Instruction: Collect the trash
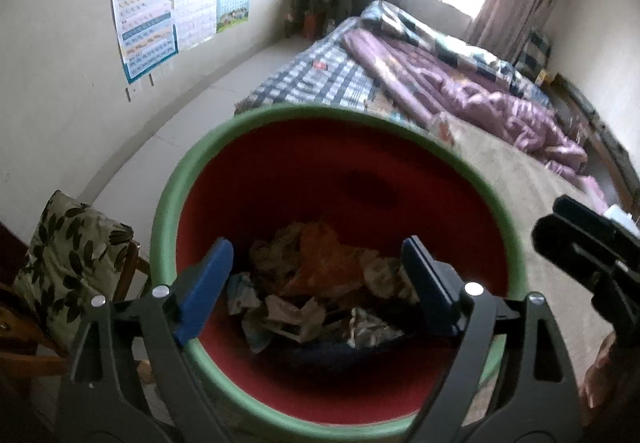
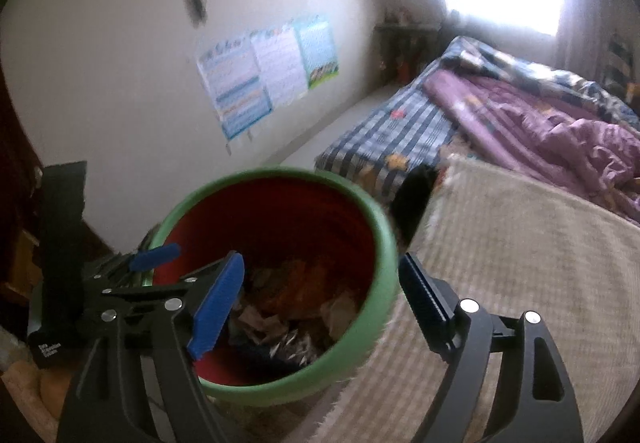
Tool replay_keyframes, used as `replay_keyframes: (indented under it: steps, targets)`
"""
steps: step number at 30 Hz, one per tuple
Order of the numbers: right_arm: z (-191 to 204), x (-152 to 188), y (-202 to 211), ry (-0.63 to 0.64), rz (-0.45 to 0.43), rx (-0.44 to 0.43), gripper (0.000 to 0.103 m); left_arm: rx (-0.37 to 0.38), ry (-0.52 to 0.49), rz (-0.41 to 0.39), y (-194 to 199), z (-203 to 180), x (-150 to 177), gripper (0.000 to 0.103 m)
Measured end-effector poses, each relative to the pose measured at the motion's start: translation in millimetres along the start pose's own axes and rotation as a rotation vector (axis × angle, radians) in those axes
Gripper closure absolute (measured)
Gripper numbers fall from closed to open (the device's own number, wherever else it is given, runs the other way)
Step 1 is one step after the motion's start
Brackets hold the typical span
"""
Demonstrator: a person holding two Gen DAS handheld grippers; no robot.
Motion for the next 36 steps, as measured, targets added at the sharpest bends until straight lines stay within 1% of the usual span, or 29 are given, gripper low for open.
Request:
replay_keyframes:
  steps: [1,2,3,4,5,8,10,12,15,16,18,21,25,28,36]
  targets:
    - [-3.9,-4.2,9.5,0.0,-0.038,0.013,0.018,0.002,0.004,-0.025,5.8,-3.0,-4.1,0.018]
    - [-8.1,-9.3,20.6,-0.001,-0.082,0.024,0.012,0.003,0.003,-0.059,13.4,-7.8,-9.6,0.014]
    - [-12.2,-14.6,32.7,-0.002,-0.128,0.029,0.01,-0.002,-0.001,-0.089,19.9,-12.5,-13.8,0.007]
    - [-15.5,-18.0,42.2,-0.002,-0.162,0.032,0.008,-0.014,-0.008,-0.125,28.2,-18.1,-19.2,0.005]
    - [-19.3,-23.4,55.4,0.0,-0.207,0.037,0.007,-0.02,-0.015,-0.167,37.8,-25.5,-25.4,0.005]
    - [-28.9,-35.7,91.3,0.027,-0.321,0.065,0.007,-0.007,-0.035,-0.261,62.1,-51.4,-40.4,0.005]
    - [-35.7,-42.1,115.4,0.047,-0.395,0.084,0.007,-0.027,-0.047,-0.323,77.0,-66.9,-47.4,0.005]
    - [-45.1,-46.2,141.5,0.064,-0.466,0.102,0.007,-0.078,-0.057,-0.387,93.6,-80.2,-52.5,0.005]
    - [-65.3,-39.4,166.9,0.069,-0.511,0.153,0.007,-0.139,-0.082,-0.475,120.3,-104.4,-56.8,0.005]
    - [-69.7,-37.2,172.6,0.079,-0.511,0.148,0.007,-0.162,-0.09,-0.492,128.2,-112.3,-57.0,0.005]
    - [-78.1,-35.0,178.9,0.074,-0.494,0.124,0.007,-0.21,-0.108,-0.498,140.8,-128.6,-53.6,0.005]
    - [-96.1,-31.0,194.5,0.034,-0.488,0.086,0.007,-0.241,-0.126,-0.481,150.2,-147.3,-45.9,0.005]
    - [-114.0,-26.3,211.9,0.019,-0.473,0.063,0.007,-0.283,-0.13,-0.495,165.2,-166.5,-31.3,0.005]
    - [-122.1,-21.7,218.7,0.026,-0.466,0.051,0.007,-0.276,-0.131,-0.486,173.1,-180.4,-21.8,0.005]
    - [-140.8,-11.7,231.9,0.022,-0.437,0.04,0.007,-0.238,-0.082,-0.434,179.1,-209.3,-9.9,0.005]
Point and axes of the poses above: each gripper's, at about its wrist camera, not at the fingertips, and y roughly against the way its jaws point, z to its left, x to its underside, the point moved 8 cm from there along -y, roughly the way its jaws point, and after that the axes turned 10 degrees about -z, right-handed, at the moved point
